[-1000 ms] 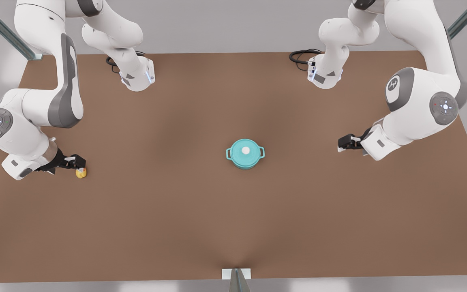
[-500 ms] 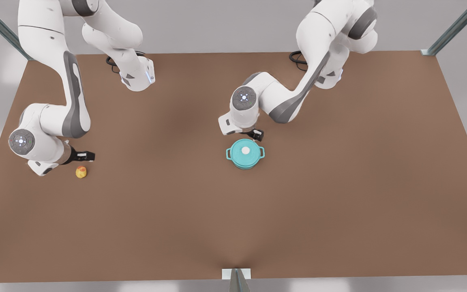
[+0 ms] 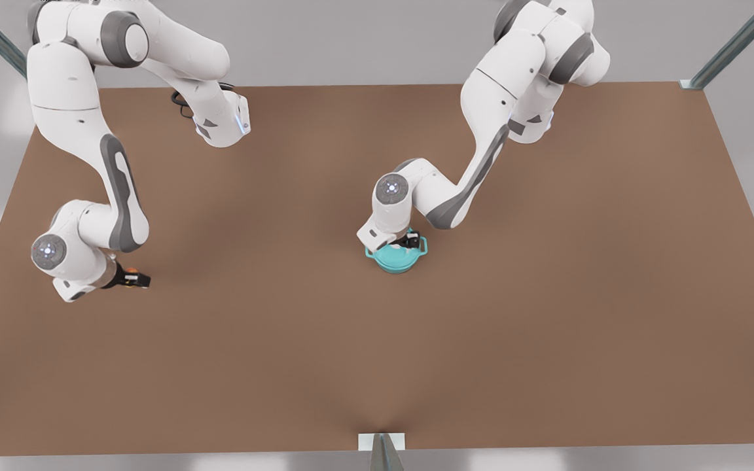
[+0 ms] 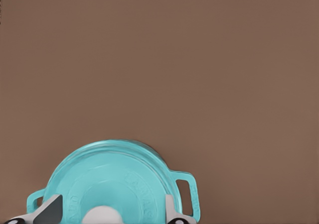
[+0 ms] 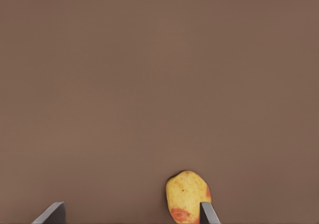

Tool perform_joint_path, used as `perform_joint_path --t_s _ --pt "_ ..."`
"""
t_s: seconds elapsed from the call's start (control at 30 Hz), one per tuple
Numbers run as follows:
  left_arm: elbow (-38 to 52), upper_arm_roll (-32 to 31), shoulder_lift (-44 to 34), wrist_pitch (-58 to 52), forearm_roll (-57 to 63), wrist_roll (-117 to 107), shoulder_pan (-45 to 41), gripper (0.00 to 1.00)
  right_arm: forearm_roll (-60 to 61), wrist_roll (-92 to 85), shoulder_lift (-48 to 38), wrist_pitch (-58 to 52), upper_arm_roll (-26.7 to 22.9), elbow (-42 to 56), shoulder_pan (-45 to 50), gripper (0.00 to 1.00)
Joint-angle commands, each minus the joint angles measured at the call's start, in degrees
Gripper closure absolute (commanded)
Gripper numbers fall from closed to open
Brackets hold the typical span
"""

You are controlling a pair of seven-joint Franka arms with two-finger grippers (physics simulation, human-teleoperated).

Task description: Open the pot lid and put the potato into the pot

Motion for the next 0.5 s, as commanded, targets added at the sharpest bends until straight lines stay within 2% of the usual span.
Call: perform_joint_path --t_s 0.0,0.07,0.13,0.3,0.47 --pt "-0.6 0.0 0.0 3.2 0.3 -20.9 0.0 0.00 0.1 0.5 1.3 5.8 0.0 0.1 -0.8 0.00" --pt "-1.7 0.0 0.3 3.3 0.8 -20.9 -0.5 0.00 0.0 0.1 2.3 6.0 0.4 0.1 -2.3 0.00" --pt "-2.1 0.0 0.5 3.4 1.5 -20.9 -0.4 0.00 -0.6 -0.2 2.6 6.0 4.4 0.1 -6.7 0.00" --pt "-3.0 0.0 0.4 3.3 1.9 -21.0 -0.7 0.00 -0.7 -2.1 4.9 7.7 7.3 1.0 -9.9 0.00" --pt "-3.8 -0.1 0.4 3.3 1.9 -21.1 -0.8 0.00 -2.3 -2.6 4.8 9.2 7.7 -2.0 -11.0 0.00"
